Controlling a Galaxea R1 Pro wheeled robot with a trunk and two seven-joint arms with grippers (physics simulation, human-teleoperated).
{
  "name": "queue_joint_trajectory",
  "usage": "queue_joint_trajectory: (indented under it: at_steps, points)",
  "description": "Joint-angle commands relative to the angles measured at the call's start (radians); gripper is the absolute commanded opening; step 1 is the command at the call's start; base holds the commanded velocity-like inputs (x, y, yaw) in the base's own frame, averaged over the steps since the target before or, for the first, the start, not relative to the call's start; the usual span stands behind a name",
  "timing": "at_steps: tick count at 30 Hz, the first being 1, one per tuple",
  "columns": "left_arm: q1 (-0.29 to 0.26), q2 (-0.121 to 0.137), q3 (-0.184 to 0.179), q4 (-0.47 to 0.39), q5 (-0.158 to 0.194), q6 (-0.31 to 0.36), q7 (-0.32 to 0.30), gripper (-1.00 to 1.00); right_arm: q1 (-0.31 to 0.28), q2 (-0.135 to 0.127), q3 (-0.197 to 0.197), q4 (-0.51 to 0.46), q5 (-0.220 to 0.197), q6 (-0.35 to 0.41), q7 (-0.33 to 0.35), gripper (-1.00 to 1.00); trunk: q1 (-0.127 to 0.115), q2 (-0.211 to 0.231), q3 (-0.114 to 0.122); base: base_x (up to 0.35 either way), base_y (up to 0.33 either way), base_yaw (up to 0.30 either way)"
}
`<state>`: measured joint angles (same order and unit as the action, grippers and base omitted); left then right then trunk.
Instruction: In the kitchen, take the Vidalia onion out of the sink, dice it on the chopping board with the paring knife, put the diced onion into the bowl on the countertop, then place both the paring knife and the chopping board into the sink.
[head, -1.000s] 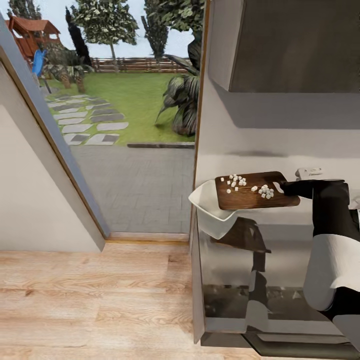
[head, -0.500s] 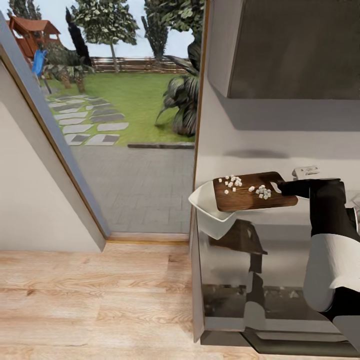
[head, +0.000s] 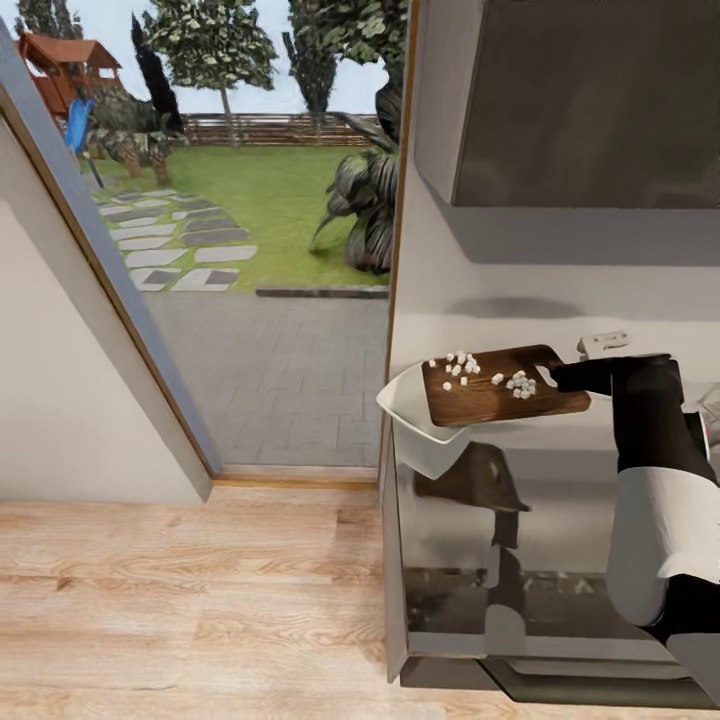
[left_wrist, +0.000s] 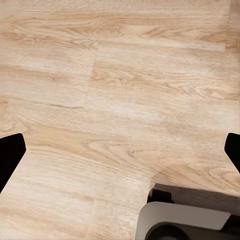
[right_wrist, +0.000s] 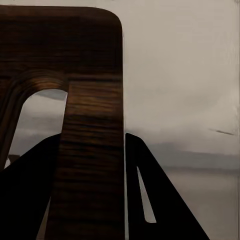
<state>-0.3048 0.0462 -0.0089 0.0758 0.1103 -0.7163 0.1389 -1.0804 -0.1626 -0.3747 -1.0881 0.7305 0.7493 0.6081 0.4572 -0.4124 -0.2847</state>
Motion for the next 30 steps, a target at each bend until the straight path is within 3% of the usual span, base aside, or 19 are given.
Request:
queue_joint_trajectory:
  at_steps: [1, 27, 30]
  points:
    - [-0.002, 0.0, -0.002, 0.004, 0.006, -0.006, -0.002, 1.0, -0.001, 0.0, 0.001, -0.001, 0.01, 0.002, 0.01, -1.0, -0.003, 0.005, 0.001, 0.0, 0.0, 0.0]
    - [-0.002, 0.0, -0.002, 0.004, 0.006, -0.006, -0.002, 1.0, -0.001, -0.001, 0.005, -0.003, 0.011, 0.025, 0.009, -1.0, -0.007, 0.012, 0.005, 0.0, 0.0, 0.0]
    - [-0.002, 0.0, -0.002, 0.004, 0.006, -0.006, -0.002, 1.0, -0.001, -0.001, 0.023, -0.003, 0.012, 0.026, 0.009, -1.0, -0.007, 0.012, 0.005, 0.0, 0.0, 0.0]
